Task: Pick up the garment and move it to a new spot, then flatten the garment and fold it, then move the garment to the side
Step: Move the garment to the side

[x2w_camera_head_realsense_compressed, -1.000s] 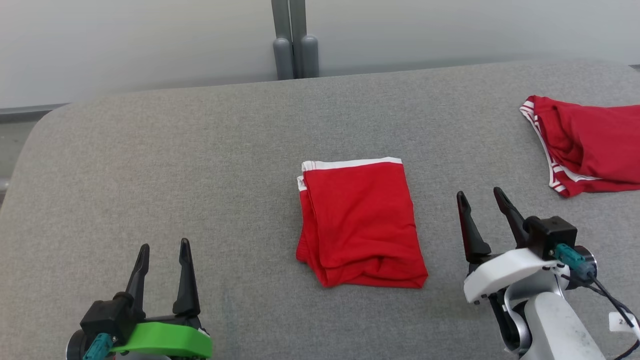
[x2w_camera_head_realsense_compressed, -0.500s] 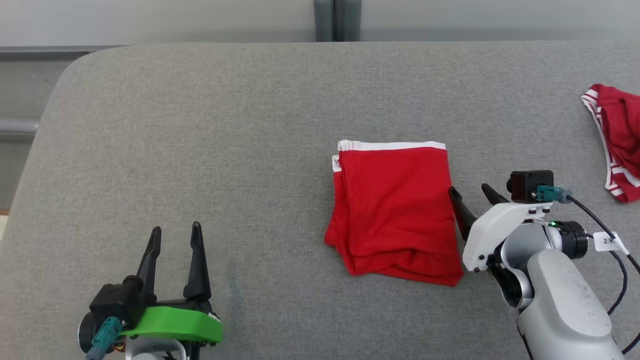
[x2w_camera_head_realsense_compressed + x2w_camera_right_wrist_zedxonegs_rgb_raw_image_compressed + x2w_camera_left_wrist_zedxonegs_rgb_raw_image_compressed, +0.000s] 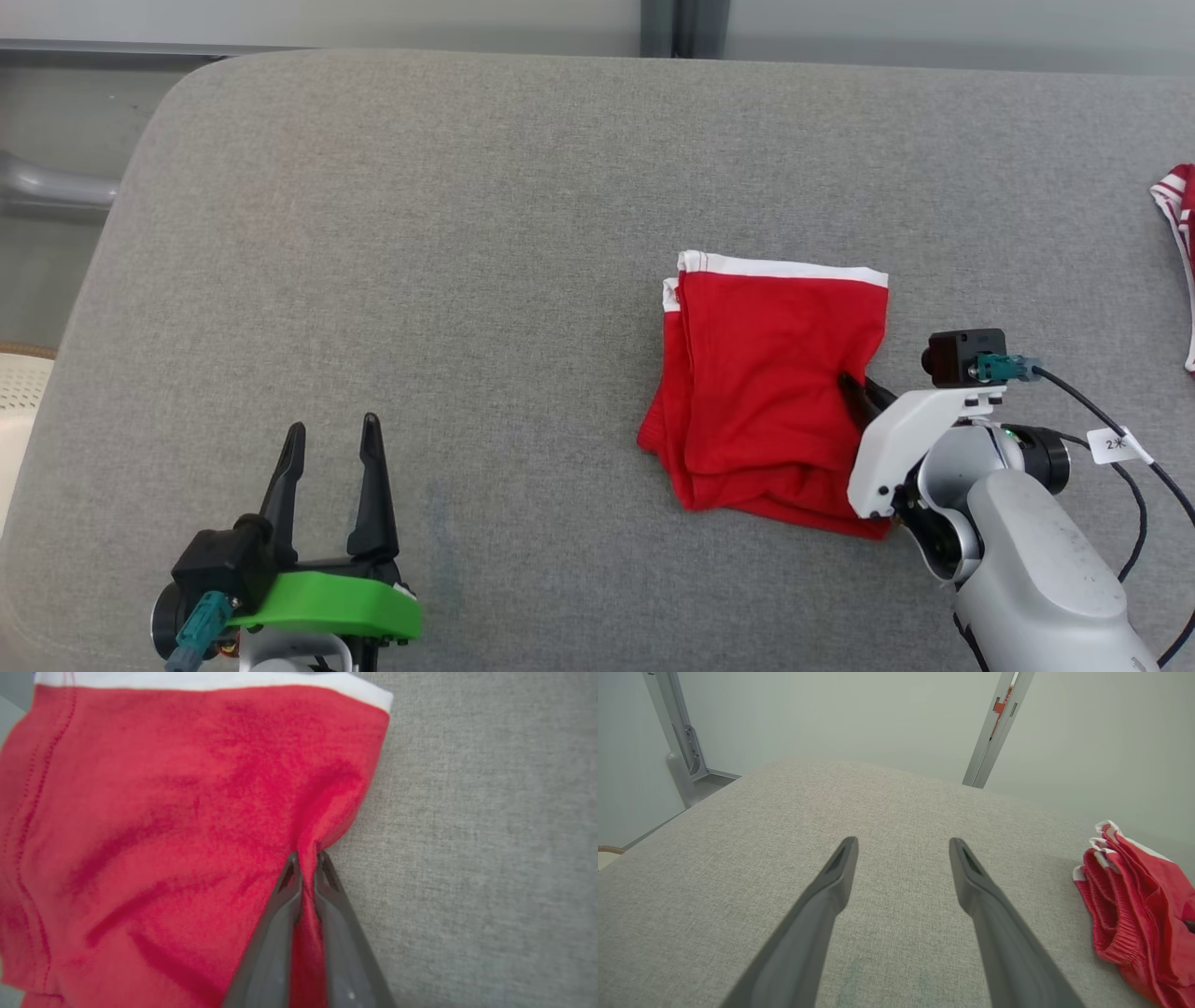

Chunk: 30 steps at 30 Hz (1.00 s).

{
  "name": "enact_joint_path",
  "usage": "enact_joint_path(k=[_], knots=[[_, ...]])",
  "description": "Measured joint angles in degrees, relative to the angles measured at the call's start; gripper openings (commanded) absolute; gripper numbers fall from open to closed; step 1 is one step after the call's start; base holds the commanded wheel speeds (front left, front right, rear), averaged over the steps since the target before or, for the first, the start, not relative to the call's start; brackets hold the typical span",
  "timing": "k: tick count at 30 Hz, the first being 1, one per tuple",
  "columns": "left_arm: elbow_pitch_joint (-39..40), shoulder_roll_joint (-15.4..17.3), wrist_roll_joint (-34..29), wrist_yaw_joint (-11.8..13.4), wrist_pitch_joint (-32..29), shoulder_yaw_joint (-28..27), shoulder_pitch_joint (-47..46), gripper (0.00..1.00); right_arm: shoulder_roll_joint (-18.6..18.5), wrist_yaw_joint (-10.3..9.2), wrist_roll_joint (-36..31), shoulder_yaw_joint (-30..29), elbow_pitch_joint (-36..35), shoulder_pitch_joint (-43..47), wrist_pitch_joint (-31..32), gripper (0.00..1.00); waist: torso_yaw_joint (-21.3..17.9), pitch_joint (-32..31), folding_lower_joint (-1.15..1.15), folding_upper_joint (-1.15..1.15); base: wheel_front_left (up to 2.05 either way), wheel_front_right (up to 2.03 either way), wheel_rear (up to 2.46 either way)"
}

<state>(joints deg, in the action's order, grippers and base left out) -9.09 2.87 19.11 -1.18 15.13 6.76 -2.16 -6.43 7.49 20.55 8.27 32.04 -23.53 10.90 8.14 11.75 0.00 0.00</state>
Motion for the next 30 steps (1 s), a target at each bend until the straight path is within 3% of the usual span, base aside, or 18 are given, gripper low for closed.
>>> enact_joint_path(k=[13,21,30], knots=[[0.21,-0.02,-2.08,-0.98,0.00,-1.23,-0.07,1.00,-2.03,0.02,0.48,1.54,0.38,-2.68,-6.42,0.00,-6.08,0.30,0.00,0.00,0.00,0.00,0.00],[0.40,0.12,-4.05,-2.19,0.00,-1.74,-2.09,1.00,-4.14,0.02,-0.58,0.34,-0.18,-5.15,-9.25,0.00,-13.25,2.00,0.00,0.00,0.00,0.00,0.00],[0.31,1.52,-5.33,-2.96,0.00,-1.04,-5.52,1.00,-3.10,0.02,-0.58,0.57,0.25,-7.08,-11.82,0.00,-22.00,5.12,0.00,0.00,0.00,0.00,0.00]])
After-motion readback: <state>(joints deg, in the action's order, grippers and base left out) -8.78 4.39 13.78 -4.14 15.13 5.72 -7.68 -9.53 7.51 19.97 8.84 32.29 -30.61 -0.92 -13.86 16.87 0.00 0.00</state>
